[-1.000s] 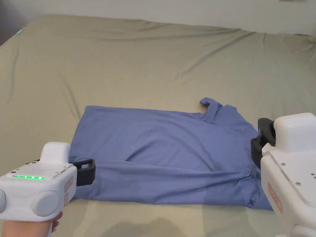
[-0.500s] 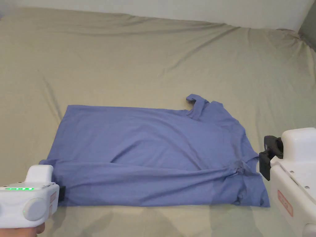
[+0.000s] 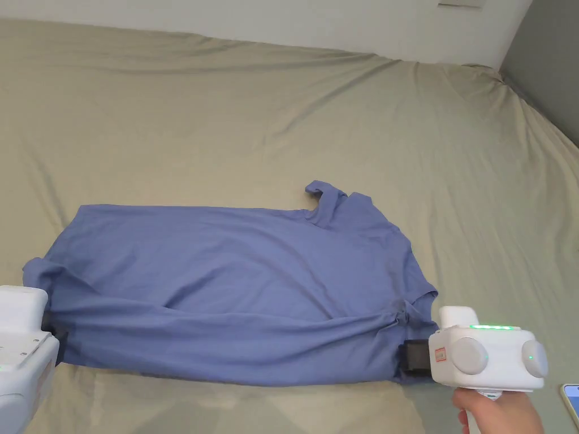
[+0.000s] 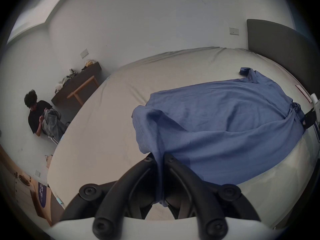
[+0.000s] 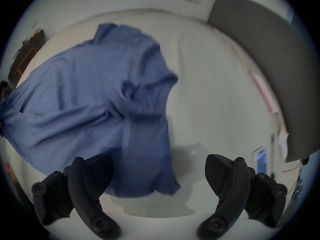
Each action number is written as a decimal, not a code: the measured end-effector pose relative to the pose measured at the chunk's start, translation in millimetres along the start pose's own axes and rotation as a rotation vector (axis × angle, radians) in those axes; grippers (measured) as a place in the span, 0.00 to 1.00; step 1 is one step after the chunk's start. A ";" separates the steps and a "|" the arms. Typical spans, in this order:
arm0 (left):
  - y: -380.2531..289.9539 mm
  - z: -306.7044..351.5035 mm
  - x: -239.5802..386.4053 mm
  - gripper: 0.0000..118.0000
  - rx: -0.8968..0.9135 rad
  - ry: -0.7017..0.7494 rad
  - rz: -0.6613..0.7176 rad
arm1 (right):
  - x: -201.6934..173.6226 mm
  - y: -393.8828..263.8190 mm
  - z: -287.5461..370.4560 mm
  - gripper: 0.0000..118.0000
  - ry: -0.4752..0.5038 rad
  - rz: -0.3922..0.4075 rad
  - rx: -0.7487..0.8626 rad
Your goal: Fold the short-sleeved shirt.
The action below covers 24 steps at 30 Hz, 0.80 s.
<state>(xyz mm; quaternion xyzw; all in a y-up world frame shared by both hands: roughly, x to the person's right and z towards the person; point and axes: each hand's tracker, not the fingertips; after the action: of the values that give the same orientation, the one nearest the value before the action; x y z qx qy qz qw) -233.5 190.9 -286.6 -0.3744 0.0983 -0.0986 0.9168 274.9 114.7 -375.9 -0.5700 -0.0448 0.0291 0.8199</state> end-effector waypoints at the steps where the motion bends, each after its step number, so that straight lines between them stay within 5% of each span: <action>1: -0.5 0.2 1.2 0.05 -0.002 0.002 -0.009 | 0.5 -1.7 -4.1 0.93 0.031 -0.020 -0.013; 3: 0.7 -2.2 2.8 0.05 -0.009 0.002 -0.016 | 3.8 0.1 6.8 0.89 0.061 -0.067 0.035; 4: -0.5 -2.4 3.3 0.05 -0.014 0.002 -0.019 | 3.2 -0.4 12.1 0.76 0.104 -0.064 0.037; 5: -1.5 -3.7 3.6 0.05 -0.016 0.004 -0.022 | 0.7 -1.2 17.3 0.61 0.114 -0.051 0.052; 7: -2.4 -6.2 3.7 0.05 -0.023 0.005 -0.029 | -7.4 -0.5 23.3 0.14 0.182 -0.010 0.069; 9: -3.3 -6.0 3.3 0.05 -0.031 0.003 -0.030 | -17.6 1.3 24.8 0.14 0.084 0.062 0.048; 24: -0.8 48.6 -37.5 0.05 -0.050 -0.026 -0.063 | 8.9 -25.5 158.0 0.14 0.153 0.124 0.124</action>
<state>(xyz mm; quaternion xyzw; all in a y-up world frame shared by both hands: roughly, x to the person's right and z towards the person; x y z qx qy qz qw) -257.3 232.4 -248.0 -0.4015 0.0767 -0.1201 0.9047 266.9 254.0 -296.9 -0.5202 0.0553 0.0390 0.8514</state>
